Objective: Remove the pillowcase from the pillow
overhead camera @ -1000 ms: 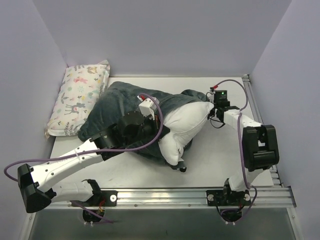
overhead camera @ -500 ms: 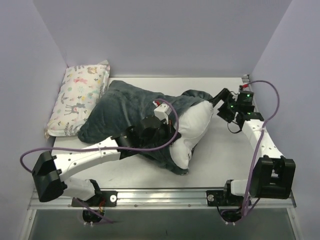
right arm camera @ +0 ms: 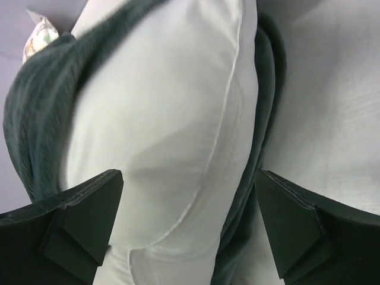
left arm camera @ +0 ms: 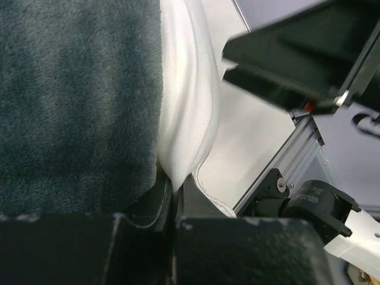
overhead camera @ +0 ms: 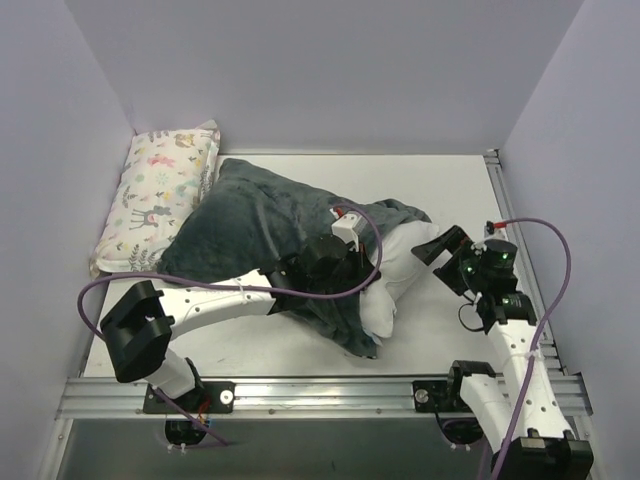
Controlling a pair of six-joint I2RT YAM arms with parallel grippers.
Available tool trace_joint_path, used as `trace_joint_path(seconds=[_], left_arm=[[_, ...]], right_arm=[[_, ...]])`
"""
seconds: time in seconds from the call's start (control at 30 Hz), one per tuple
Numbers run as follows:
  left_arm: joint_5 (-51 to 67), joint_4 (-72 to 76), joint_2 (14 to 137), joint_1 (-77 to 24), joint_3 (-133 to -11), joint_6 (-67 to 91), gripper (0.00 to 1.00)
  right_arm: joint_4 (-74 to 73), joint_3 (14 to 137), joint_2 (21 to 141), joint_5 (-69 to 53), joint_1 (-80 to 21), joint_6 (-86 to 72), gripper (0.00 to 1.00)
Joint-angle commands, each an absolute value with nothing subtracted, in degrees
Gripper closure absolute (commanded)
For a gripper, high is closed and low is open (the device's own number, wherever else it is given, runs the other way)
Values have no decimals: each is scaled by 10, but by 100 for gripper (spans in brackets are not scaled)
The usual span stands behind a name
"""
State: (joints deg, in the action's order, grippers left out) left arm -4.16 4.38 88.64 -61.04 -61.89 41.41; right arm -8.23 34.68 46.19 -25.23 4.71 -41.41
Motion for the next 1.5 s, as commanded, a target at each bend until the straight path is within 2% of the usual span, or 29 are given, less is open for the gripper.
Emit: trace_joint_path(seconds=[0.0,0.1,0.23,0.37,0.53,0.87,0.93,1.03,1.07,1.13,1.17,1.2,1.23,1.3,1.33,1.43,1.47], left_arm=[[-39,85,898,-616,-643,418,100],[-35,86,906,-622,-649,422,100],[-31,79,912,-628,-653,423,100],[-4,84,917,-632,-647,432,100],[54,95,944,-652,-661,444,100],[85,73,953,-669,-678,436,100],[97,60,969,-671,-691,428,100],[106,54,975,-671,-704,412,100],[107,49,974,-670,-709,400,100],[101,17,971,-667,-734,382,100],[90,5,969,-665,-742,368,100],[80,-24,964,-661,-754,361,88],[80,-32,961,-658,-757,356,81],[64,-52,945,-650,-762,345,56],[59,-56,938,-642,-761,343,39],[34,-69,898,-629,-753,333,22],[19,-77,875,-621,-751,330,21]], right_arm=[[-70,274,400,-254,21,-473,0],[34,226,390,-265,-20,-521,0],[158,159,389,-222,-64,-572,0],[250,108,376,-193,-74,-607,0],[380,78,426,-163,-79,-628,0],[468,72,460,-163,-98,-645,0],[472,78,467,-175,-110,-637,7],[438,102,470,-183,-118,-621,44],[425,109,468,-185,-119,-614,67],[363,130,462,-183,-123,-597,92],[339,151,454,-174,-125,-575,100],[287,164,447,-167,-126,-563,100],[260,176,440,-156,-125,-554,100],[180,211,423,-120,-126,-525,100],[158,221,420,-111,-124,-515,100],[117,250,422,-88,-123,-488,100],[111,256,428,-88,-121,-483,100]])
